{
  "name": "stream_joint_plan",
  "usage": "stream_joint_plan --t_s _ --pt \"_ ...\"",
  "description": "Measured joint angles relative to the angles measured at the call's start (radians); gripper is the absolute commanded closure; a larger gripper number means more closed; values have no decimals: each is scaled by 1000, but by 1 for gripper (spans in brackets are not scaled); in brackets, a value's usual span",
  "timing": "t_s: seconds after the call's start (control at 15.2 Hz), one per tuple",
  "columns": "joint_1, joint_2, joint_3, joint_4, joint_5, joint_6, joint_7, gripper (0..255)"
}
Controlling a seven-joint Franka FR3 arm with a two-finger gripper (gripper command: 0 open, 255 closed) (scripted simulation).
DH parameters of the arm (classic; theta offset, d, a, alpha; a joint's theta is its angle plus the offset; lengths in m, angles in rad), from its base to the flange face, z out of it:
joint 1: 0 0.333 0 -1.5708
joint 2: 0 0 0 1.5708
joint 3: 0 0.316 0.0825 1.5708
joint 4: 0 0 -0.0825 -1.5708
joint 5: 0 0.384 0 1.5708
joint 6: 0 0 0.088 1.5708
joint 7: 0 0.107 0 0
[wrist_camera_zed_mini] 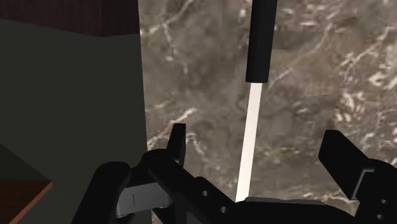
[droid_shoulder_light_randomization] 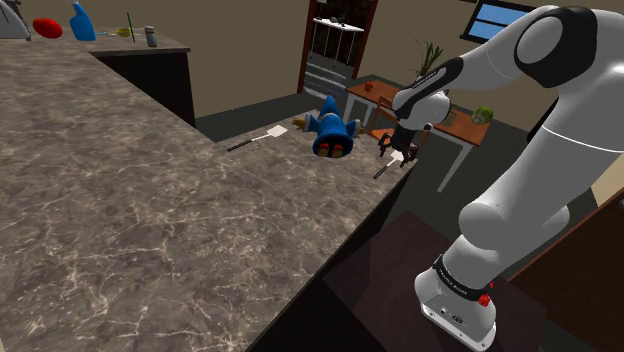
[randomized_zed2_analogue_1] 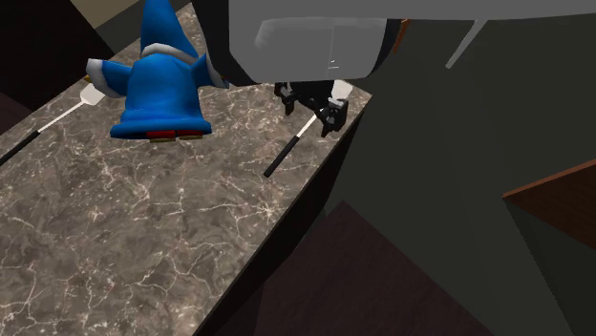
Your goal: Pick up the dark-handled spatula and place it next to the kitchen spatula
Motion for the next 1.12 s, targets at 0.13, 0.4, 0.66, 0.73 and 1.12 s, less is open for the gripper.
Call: stream_joint_plan --t_s 0.13,0.4,0.66,0.73,1.12 --pt "0 0 0 0 0 0 0 255" --pt "0 0 0 0 0 0 0 255" --pt "0 0 0 0 0 0 0 255" --pt "0 0 0 0 0 0 0 255" --pt "1 -42 -2 12 -17 -51 14 255"
